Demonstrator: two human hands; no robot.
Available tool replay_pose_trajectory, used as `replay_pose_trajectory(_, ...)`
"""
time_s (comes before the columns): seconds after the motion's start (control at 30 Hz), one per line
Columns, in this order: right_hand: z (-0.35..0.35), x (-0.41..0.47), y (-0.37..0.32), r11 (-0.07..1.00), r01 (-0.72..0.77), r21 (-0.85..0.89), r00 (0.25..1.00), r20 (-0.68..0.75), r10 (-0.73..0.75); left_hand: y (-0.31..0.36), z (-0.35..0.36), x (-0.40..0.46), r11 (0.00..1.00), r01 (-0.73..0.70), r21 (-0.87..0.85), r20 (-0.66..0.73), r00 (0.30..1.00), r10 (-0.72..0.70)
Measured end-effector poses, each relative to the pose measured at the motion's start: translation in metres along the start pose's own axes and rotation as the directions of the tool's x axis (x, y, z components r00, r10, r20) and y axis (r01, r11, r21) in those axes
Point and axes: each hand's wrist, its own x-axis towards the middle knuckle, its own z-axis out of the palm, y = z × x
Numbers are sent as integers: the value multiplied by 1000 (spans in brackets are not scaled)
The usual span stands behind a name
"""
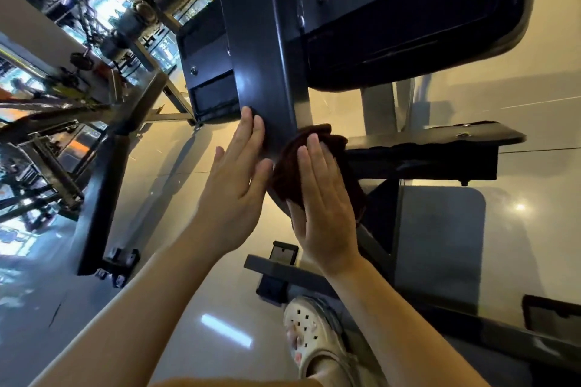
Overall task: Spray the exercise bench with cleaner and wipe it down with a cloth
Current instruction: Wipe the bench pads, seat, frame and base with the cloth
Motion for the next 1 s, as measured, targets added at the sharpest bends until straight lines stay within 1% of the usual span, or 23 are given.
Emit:
replay_pose_trajectory(0.07,-3,-31,14,1000,-7,-16,998,56,8,2,1,1,997,20,70,7,1000,-20)
replay_pose_trajectory(0.17,-15,-79,40,991,-117,-71,977,168,127,1,4,2,995,-4,101,11,1000,2)
replay_pose_trajectory(0.27,-23,-104,55,972,-209,-105,945,232,229,0,8,1,994,-6,107,15,1000,4)
replay_pose_trajectory(0.33,-21,-102,46,953,-300,-41,929,216,302,2,8,1,996,-2,86,8,1000,1)
replay_pose_trajectory(0.4,-15,-91,28,911,-407,62,906,155,394,1,9,2,998,4,66,14,1000,-5)
replay_pose_trajectory(0.43,-12,-84,19,899,-427,97,902,120,415,2,10,1,999,8,50,19,1000,-9)
replay_pose_trajectory(0.47,-9,-74,11,901,-415,124,910,86,407,2,12,1,1000,10,26,13,1000,-10)
replay_pose_trajectory(0.5,-8,-62,3,917,-373,145,928,57,368,2,13,1,1000,7,-2,3,1000,-7)
replay_pose_trajectory(0.57,-6,-30,-6,957,-247,150,969,31,245,4,16,1,999,5,-50,-7,1000,-5)
replay_pose_trajectory(0.63,-3,-5,-9,984,-137,110,991,16,136,4,16,1,996,-5,-84,-20,1000,3)
replay_pose_trajectory(0.7,-1,0,-7,994,-88,71,996,12,87,3,15,0,996,-13,-88,-28,1000,10)
replay_pose_trajectory(0.77,-4,-15,0,996,-80,44,996,33,79,2,14,0,998,-2,-66,-28,1000,0)
replay_pose_trajectory(0.83,-11,-39,5,988,-142,56,989,60,139,2,14,0,999,5,-37,-25,1000,-6)
replay_pose_trajectory(0.9,-22,-56,6,959,-259,116,965,69,253,4,19,1,999,-3,-38,-51,999,1)
replay_pose_trajectory(0.93,-28,-60,6,923,-350,159,937,63,344,6,22,1,999,-5,-43,-69,998,2)
replay_pose_trajectory(1.0,-44,-57,3,790,-551,269,823,20,567,9,29,2,998,-3,-56,-115,993,-3)
